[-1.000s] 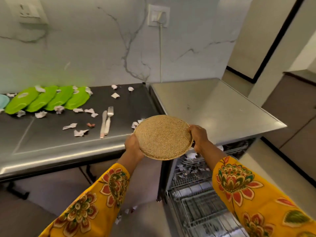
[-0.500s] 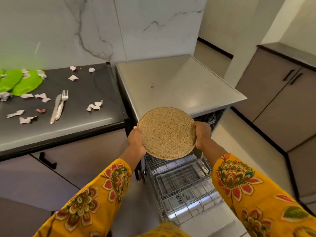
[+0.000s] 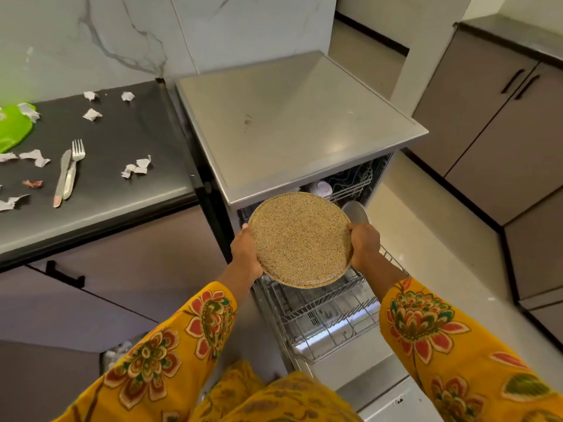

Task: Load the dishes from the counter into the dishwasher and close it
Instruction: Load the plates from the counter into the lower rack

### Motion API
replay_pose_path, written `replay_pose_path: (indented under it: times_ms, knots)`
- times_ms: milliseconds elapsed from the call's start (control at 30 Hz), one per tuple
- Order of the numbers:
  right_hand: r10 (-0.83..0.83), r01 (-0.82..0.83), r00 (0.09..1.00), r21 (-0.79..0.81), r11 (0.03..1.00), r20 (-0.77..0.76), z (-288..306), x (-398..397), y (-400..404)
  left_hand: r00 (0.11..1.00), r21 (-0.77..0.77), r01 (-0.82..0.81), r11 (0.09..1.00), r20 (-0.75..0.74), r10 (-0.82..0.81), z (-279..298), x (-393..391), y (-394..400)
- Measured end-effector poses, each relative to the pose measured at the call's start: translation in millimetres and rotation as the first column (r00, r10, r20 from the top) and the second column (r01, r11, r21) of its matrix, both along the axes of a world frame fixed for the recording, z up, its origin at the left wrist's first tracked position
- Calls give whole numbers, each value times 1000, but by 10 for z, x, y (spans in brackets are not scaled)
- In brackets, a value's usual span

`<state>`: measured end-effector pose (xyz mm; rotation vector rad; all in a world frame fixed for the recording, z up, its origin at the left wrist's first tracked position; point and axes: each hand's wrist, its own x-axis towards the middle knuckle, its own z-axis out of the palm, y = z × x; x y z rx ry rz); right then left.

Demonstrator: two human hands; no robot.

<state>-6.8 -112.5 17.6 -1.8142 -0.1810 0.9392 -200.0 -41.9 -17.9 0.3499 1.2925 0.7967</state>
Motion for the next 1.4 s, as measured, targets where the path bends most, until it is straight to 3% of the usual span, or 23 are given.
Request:
replay_pose_path:
  times_ms: [100, 200, 300, 400, 533, 700, 767, 867, 1000, 1100, 1300, 1400]
  knots:
    - [56, -59, 998, -73, 996, -36, -136, 20, -84, 998, -27, 4, 1000, -57, -5, -97, 46, -39]
    - [253, -240, 967, -226, 944, 32, -400, 69, -135, 991, -36, 21, 999, -133, -26, -181, 97, -69]
    - [487, -375, 861, -466, 802, 146, -652, 80, -168, 984, -72, 57, 996, -166, -68, -265, 174, -96]
    - [694, -497, 708, -603, 623, 133, -768, -6, -189, 985, -112, 86, 990, -140, -101, -361, 284, -98]
    - [755, -629, 655, -537, 562, 23, -961, -134, -183, 986, -167, 121, 978, -97, -139, -476, 448, -35]
    - [778, -738, 626, -364, 568, -52, -1136, -141, -181, 969, -204, 214, 955, -77, -234, -613, 659, 138]
    - [828, -771, 561, -368, 519, -7, -1173, -114, -125, 965, -220, 223, 949, -88, -247, -665, 744, 243]
    - [938, -757, 324, -561, 334, 122, -1352, -36, -76, 960, -254, 237, 938, -88, -267, -736, 869, 382]
    - [929, -584, 239, -723, 369, 281, -1552, 86, 51, 950, -274, 279, 920, -59, -306, -869, 1062, 531]
    - [920, -526, 264, -757, 389, 289, -1646, 207, 200, 938, -267, 328, 906, -21, -346, -957, 1149, 607]
    - [857, -453, 446, -761, 465, 259, -1975, 568, 553, 916, -275, 381, 883, -21, -401, -1287, 1197, 765]
    - [833, -400, 488, -781, 479, 261, -2123, 774, 774, 919, -298, 368, 881, -30, -394, -1498, 1181, 846]
